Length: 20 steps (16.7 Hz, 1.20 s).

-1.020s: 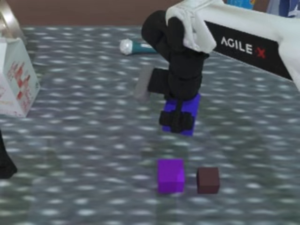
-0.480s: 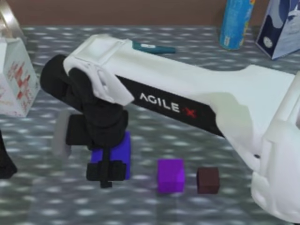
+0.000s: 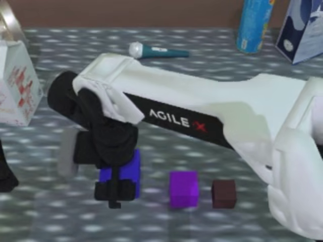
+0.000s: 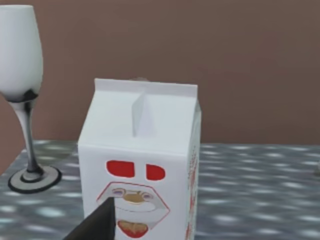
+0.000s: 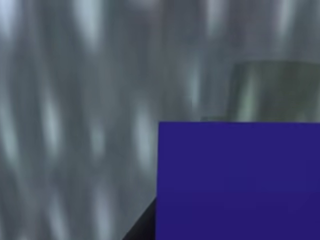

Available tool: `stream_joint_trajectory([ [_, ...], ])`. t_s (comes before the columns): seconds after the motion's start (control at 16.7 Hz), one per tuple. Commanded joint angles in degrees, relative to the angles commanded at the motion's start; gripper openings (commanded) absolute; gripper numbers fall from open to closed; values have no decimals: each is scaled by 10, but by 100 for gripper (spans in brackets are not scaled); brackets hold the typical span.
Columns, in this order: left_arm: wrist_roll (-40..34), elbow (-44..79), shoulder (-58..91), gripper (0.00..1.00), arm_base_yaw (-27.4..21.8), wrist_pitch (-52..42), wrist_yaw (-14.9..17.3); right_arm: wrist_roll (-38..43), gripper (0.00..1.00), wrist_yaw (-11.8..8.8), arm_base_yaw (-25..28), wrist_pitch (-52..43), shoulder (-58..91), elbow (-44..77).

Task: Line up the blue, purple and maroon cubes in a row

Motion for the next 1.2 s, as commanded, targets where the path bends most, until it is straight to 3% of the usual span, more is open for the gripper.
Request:
stream_joint_trajectory([
  [0.24,0,0,0,100,0,0,0,-2,0,0,4,74,12,-66],
  [0.54,0,0,0,100,0,0,0,-2,0,0,4,84,14,-75],
  [1.2,0,0,0,100,0,0,0,-2,83,0,4,84,14,-75],
])
